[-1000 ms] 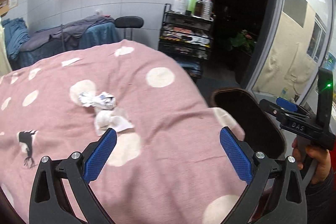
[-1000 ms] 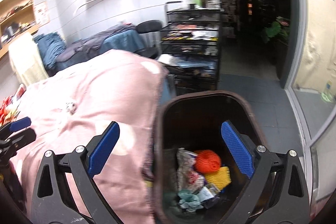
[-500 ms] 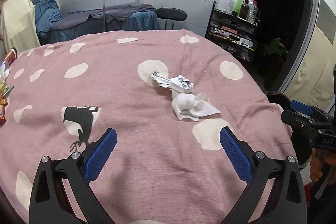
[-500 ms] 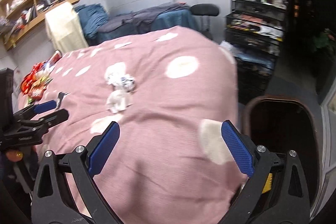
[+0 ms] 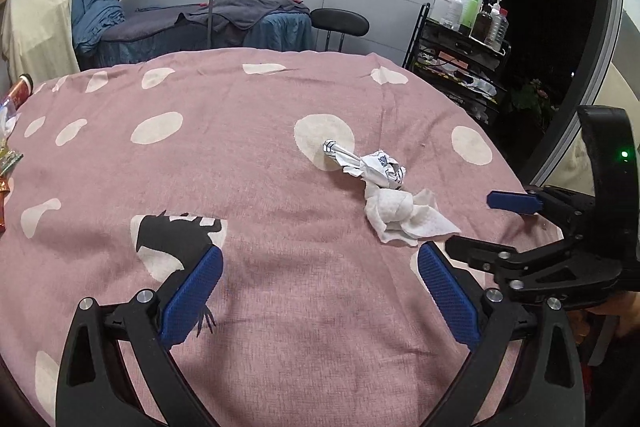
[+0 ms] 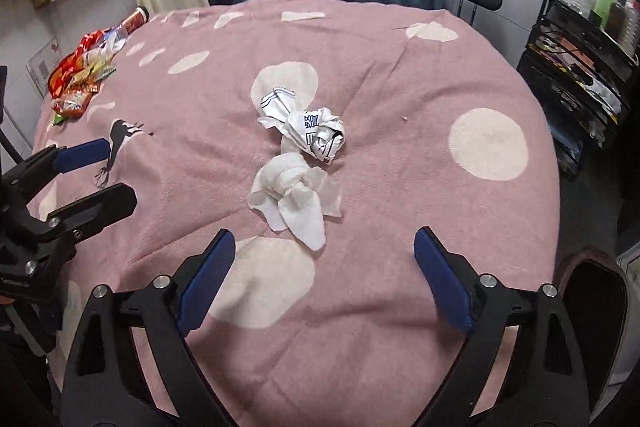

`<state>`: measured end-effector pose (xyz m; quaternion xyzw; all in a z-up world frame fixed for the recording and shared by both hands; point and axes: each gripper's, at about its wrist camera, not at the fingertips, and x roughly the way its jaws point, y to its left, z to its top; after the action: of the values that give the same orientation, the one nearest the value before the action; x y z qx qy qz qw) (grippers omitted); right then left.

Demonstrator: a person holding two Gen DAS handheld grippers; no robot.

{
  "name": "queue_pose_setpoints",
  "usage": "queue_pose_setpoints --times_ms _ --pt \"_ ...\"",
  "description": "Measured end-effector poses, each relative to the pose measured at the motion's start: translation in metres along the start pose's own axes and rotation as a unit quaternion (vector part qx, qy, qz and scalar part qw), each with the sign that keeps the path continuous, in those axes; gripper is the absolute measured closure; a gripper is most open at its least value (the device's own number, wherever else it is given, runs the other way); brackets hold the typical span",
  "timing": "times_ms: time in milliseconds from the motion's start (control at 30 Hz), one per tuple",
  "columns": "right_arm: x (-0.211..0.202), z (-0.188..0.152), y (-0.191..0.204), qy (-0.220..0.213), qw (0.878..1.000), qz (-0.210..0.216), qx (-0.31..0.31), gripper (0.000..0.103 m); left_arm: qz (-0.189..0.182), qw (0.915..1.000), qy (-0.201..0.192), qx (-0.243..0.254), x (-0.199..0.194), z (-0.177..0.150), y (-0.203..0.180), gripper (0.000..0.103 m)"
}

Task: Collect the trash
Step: 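Grasp the white tissue with the right tool while the left grasps the crumpled white paper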

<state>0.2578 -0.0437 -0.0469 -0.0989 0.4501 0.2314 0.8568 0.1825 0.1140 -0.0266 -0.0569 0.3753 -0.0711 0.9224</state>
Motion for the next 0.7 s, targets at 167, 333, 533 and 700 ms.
queue_pose_setpoints --times_ms 167,333,533,700 --pt "0.032 0.020 0.001 0.048 0.999 0.016 -0.002 0.033 -0.004 0.9999 0.009 0.004 0.006 0.003 0.000 0.006" --pt "0.056 0.024 0.000 0.080 0.996 0.048 0.008 0.075 -0.009 0.9998 0.020 0.002 0.014 0.006 0.002 0.007" --pt "0.032 0.017 -0.010 0.023 0.997 0.058 0.036 0.095 -0.008 0.9995 0.026 0.015 0.024 0.017 -0.005 0.014" --pt "0.004 0.001 -0.024 -0.010 0.996 0.058 0.064 0.095 -0.017 0.9985 0.038 0.037 0.040 0.029 -0.019 0.016"
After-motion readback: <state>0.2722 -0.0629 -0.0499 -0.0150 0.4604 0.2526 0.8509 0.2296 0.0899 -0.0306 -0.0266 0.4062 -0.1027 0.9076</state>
